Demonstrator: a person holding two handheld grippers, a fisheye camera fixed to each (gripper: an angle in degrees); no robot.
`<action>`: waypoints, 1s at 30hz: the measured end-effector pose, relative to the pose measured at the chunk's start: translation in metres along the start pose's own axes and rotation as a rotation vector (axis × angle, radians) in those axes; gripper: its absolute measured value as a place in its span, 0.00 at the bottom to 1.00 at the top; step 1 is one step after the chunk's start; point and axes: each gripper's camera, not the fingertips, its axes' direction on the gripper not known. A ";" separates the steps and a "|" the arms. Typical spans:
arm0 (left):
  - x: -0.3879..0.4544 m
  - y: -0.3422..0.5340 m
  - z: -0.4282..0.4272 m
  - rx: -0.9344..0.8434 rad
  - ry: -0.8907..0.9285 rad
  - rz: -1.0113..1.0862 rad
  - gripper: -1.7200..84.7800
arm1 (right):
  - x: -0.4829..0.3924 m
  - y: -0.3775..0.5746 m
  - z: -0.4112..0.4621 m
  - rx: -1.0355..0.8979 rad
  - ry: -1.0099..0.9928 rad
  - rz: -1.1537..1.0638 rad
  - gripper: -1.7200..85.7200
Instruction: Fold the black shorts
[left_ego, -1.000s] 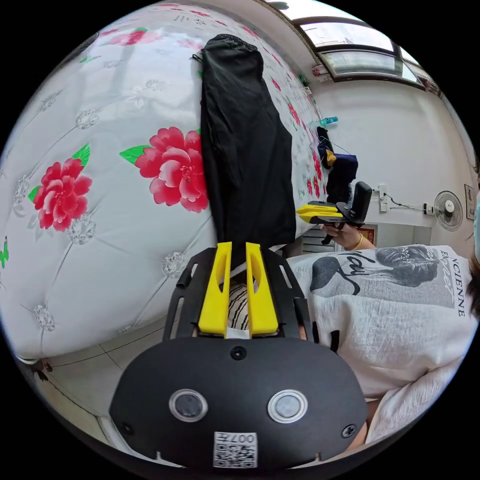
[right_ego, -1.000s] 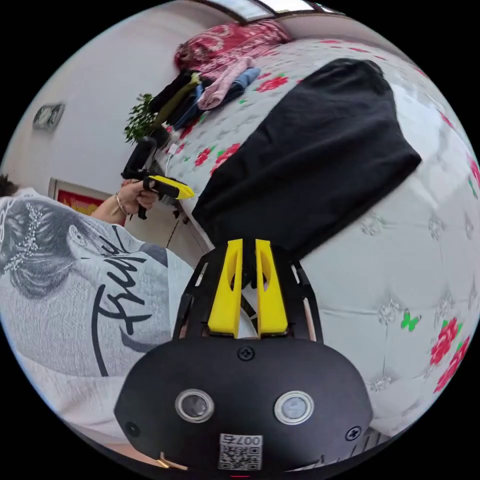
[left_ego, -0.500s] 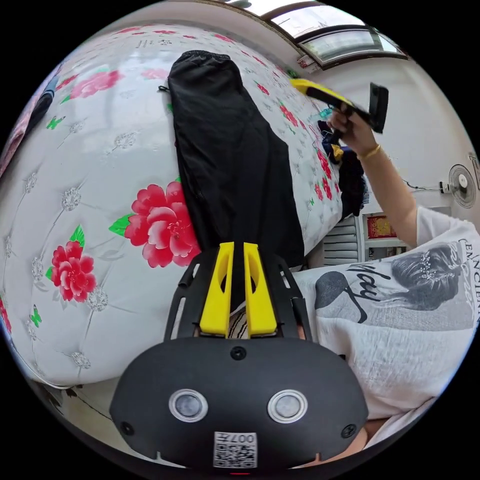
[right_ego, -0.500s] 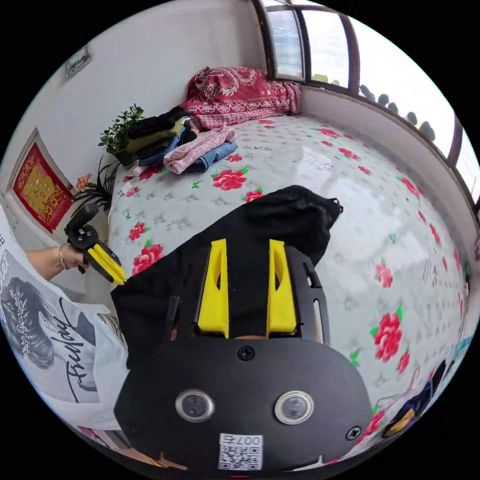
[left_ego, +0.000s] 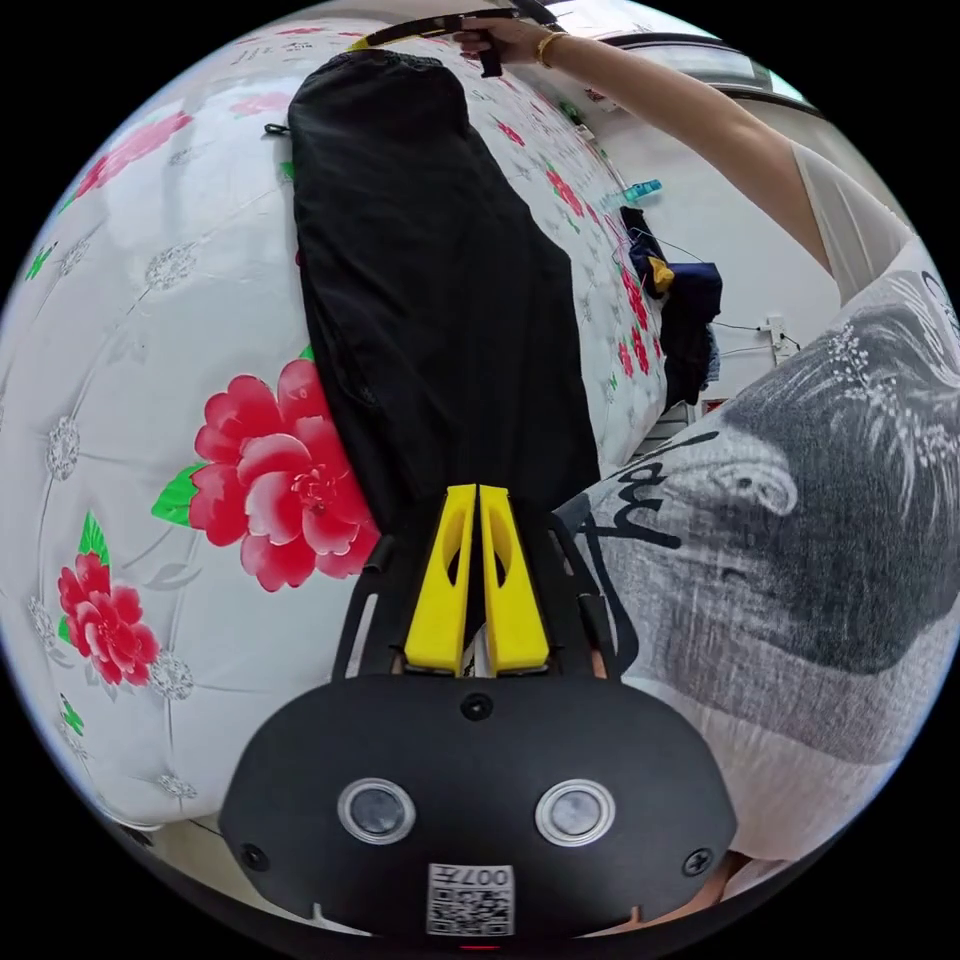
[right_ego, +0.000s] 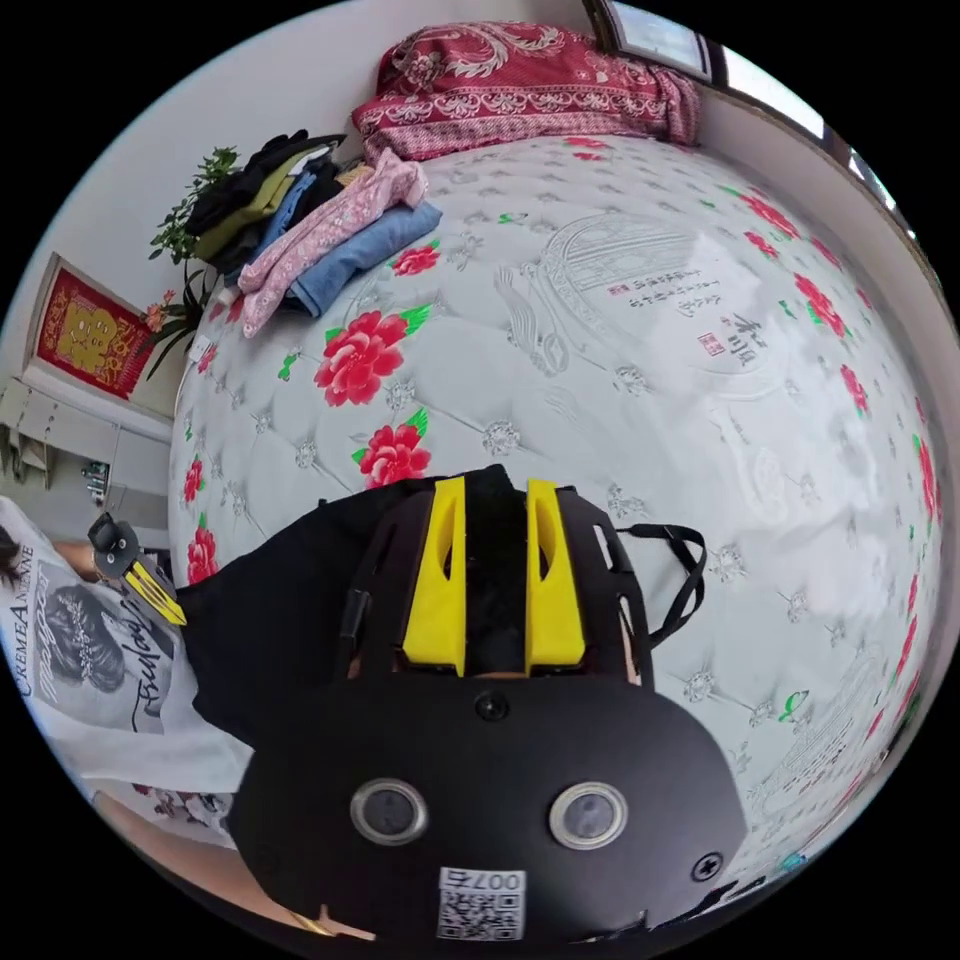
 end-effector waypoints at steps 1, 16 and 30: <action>-0.001 -0.001 -0.002 0.001 0.005 -0.004 0.01 | -0.002 -0.002 0.005 -0.029 0.003 -0.015 0.09; -0.009 -0.033 -0.023 0.046 0.093 -0.043 0.01 | -0.017 0.033 -0.055 0.039 0.341 -0.041 0.02; 0.003 -0.013 -0.039 0.092 0.039 -0.120 0.01 | 0.029 0.107 -0.174 0.457 0.259 0.377 0.07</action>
